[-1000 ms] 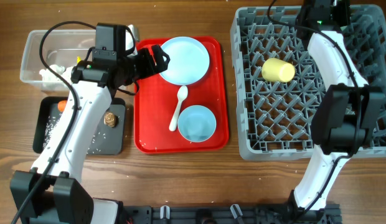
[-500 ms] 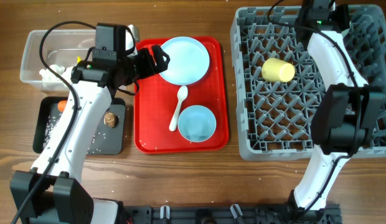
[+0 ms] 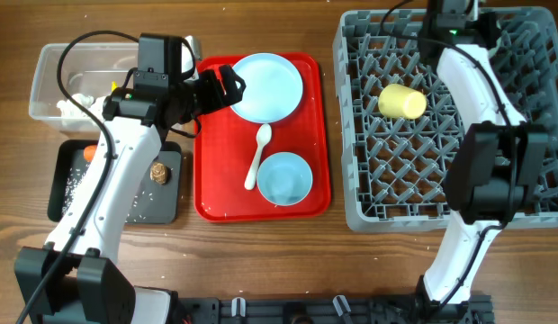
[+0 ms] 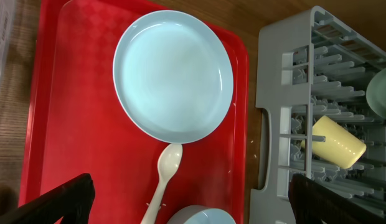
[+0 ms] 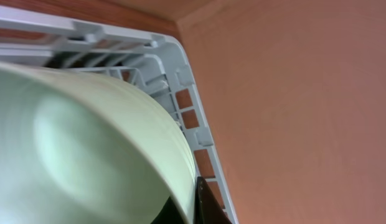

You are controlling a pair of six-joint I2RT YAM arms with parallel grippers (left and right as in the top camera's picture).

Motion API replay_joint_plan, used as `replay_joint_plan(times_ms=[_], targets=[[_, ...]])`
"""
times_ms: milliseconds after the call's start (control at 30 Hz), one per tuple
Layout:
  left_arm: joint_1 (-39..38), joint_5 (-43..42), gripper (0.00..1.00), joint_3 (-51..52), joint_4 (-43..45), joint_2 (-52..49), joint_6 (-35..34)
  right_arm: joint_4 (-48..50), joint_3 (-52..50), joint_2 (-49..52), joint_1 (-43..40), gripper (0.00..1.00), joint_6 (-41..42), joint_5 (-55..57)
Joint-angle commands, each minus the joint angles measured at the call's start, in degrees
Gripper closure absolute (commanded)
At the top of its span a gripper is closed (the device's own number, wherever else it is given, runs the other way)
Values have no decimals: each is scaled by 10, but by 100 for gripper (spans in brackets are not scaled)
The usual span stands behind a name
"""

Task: Sort waste into correct bins and load items into the dishwasher rack
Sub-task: 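Lower the green bowl upside down into the rack with right gripper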

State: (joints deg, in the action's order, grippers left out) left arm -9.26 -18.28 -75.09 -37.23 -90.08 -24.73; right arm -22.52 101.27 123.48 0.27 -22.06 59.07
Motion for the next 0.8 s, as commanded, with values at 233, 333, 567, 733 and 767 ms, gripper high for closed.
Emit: replay_joint_plan(times_ms=[233,333,567,733,767], targets=[[2,3,0,-13,2,6,3,-43,2,8,31,96,39,-10],[2,3,0,-13,2,6,3,-58,2,8,33,96,48,-10],[2,3,0,-13,2,6,3,-93,2,8,52,96,90,-10],[2,3,0,-13,2,6,3,-106,2,8,71,95,90,-10],[2,3,0,-13,2,6,3,-109,2,8,73,93,91,-10]])
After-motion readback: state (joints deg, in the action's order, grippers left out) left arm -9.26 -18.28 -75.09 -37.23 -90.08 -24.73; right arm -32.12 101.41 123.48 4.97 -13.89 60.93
